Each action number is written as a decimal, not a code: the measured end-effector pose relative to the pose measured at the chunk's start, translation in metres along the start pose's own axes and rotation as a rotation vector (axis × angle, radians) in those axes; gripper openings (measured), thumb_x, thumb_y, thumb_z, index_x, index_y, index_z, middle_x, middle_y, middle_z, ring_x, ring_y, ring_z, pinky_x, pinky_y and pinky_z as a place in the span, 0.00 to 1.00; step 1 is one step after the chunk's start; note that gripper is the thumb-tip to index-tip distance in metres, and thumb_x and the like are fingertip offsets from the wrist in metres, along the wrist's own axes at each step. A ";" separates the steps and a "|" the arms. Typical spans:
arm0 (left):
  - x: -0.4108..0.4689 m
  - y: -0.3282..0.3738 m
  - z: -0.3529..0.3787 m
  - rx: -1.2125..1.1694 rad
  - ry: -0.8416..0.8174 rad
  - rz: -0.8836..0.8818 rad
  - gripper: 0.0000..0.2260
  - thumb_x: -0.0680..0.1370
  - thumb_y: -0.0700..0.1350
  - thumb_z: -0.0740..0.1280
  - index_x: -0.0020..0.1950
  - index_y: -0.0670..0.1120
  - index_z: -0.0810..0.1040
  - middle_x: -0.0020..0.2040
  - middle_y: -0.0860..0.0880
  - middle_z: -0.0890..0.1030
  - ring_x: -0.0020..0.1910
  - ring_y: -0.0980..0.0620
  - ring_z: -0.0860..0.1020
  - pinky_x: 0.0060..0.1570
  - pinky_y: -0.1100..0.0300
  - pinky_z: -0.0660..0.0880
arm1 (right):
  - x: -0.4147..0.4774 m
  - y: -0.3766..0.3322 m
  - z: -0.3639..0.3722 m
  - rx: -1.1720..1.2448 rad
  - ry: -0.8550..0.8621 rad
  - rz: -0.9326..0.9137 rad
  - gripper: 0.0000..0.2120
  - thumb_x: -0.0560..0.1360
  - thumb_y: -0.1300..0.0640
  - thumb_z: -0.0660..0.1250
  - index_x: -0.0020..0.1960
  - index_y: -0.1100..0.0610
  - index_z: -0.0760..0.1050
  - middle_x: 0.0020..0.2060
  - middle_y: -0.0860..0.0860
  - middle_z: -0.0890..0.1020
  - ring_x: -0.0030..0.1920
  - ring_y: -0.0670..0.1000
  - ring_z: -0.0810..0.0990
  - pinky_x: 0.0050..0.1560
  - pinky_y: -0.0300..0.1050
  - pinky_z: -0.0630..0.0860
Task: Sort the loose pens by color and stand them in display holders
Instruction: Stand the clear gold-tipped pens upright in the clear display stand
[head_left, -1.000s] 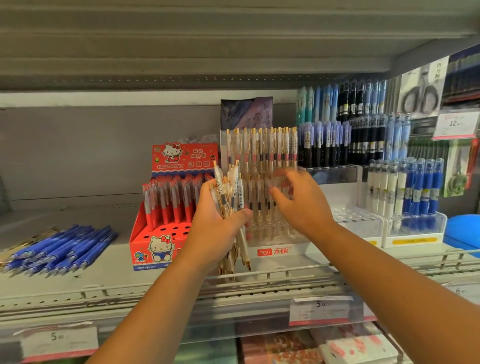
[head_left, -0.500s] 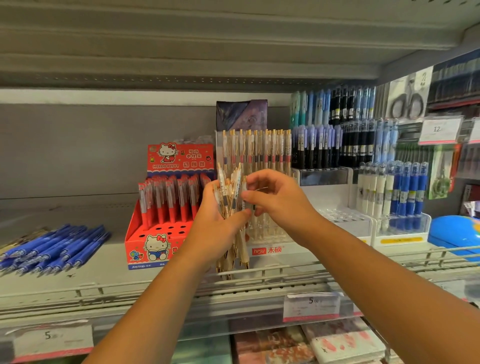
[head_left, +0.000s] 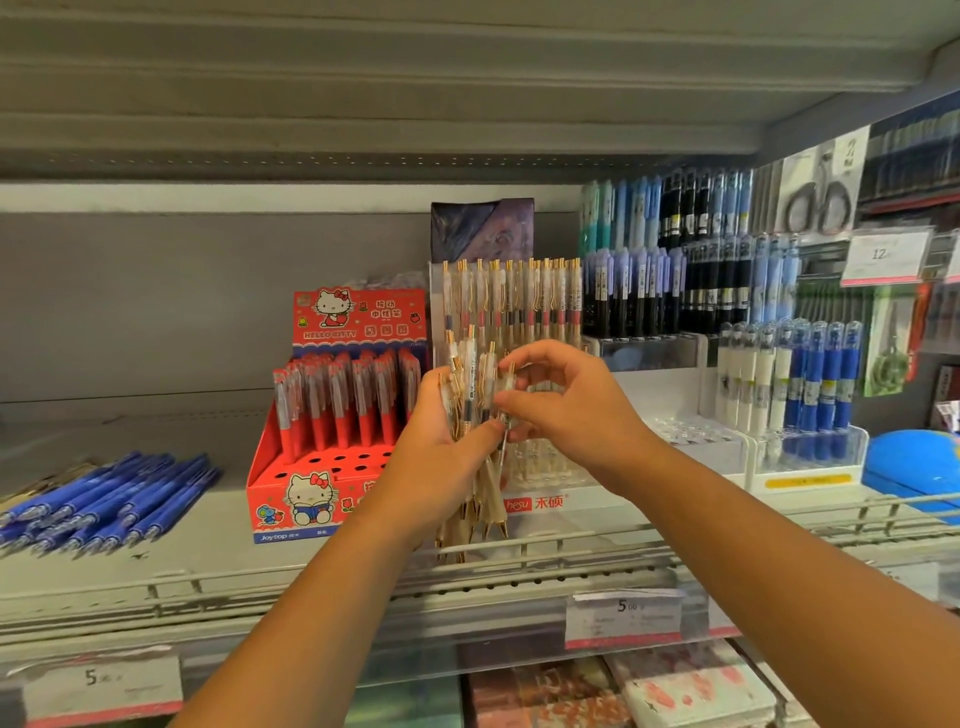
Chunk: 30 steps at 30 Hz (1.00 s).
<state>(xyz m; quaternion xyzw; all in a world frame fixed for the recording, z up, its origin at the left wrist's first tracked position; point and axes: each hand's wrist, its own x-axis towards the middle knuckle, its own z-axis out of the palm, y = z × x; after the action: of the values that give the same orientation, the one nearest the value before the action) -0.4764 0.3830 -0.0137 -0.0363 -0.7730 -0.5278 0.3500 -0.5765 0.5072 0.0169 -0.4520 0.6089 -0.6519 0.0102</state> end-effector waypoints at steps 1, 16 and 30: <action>0.000 0.000 0.000 0.009 0.007 0.001 0.20 0.79 0.41 0.67 0.66 0.60 0.68 0.56 0.65 0.80 0.57 0.65 0.78 0.49 0.70 0.76 | 0.001 0.000 -0.001 0.003 0.004 -0.002 0.12 0.72 0.67 0.73 0.52 0.57 0.80 0.43 0.55 0.78 0.37 0.48 0.81 0.36 0.45 0.82; -0.001 0.003 -0.001 0.076 0.140 -0.024 0.20 0.80 0.40 0.66 0.57 0.66 0.67 0.49 0.68 0.80 0.47 0.65 0.80 0.47 0.63 0.75 | 0.026 0.005 -0.034 -0.159 0.425 -0.196 0.12 0.74 0.61 0.73 0.56 0.55 0.78 0.45 0.48 0.83 0.47 0.47 0.83 0.47 0.45 0.83; 0.001 0.000 0.002 0.106 0.123 -0.035 0.22 0.79 0.42 0.67 0.69 0.57 0.65 0.55 0.62 0.80 0.55 0.60 0.79 0.56 0.61 0.75 | 0.039 0.047 -0.029 -0.521 0.313 -0.136 0.13 0.74 0.54 0.74 0.57 0.55 0.79 0.40 0.41 0.80 0.42 0.38 0.80 0.46 0.39 0.81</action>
<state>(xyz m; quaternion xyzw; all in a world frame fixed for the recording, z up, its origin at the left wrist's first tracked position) -0.4785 0.3843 -0.0138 0.0282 -0.7775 -0.4934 0.3889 -0.6425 0.4959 0.0056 -0.3733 0.7179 -0.5349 -0.2434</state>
